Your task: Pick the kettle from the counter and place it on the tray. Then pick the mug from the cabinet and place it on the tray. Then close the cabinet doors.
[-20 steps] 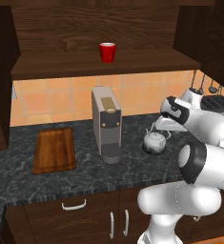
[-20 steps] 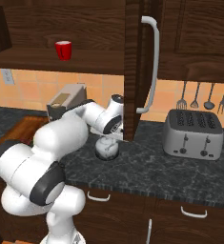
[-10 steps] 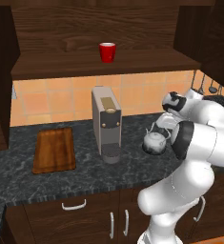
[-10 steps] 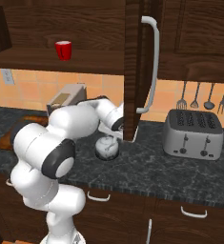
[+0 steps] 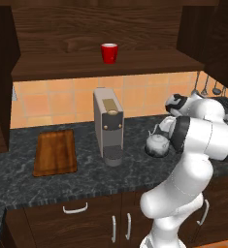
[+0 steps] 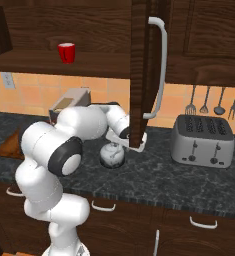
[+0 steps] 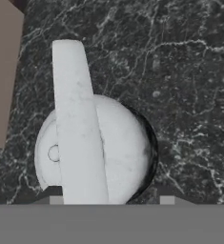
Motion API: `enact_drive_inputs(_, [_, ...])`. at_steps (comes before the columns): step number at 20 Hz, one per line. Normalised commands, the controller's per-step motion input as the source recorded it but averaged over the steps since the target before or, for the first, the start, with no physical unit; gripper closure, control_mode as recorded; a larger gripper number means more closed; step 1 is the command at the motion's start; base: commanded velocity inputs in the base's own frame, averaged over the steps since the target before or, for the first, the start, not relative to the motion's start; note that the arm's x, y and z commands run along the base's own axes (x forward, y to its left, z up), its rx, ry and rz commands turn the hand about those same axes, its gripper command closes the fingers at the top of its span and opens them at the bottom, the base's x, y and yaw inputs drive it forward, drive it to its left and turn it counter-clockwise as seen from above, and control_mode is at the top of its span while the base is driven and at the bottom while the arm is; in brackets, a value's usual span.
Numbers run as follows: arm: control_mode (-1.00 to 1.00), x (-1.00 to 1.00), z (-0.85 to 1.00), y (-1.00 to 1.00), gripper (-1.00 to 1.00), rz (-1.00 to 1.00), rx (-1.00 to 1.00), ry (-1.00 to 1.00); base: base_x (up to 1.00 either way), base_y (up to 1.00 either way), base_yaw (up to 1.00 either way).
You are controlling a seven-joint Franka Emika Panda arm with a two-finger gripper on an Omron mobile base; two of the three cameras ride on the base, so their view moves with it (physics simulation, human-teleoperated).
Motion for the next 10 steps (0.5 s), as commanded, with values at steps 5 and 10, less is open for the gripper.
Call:
enact_drive_inputs(5, [-1.0, -0.35, 0.0, 0.23, 1.0, 0.02, 0.01, -0.07, 0.0, 0.0, 0.0])
enact_drive_inputs(10, [-1.0, -0.67, 0.0, 0.67, 1.0, 0.0, 0.02, -0.24, 0.0, 0.0, 0.0])
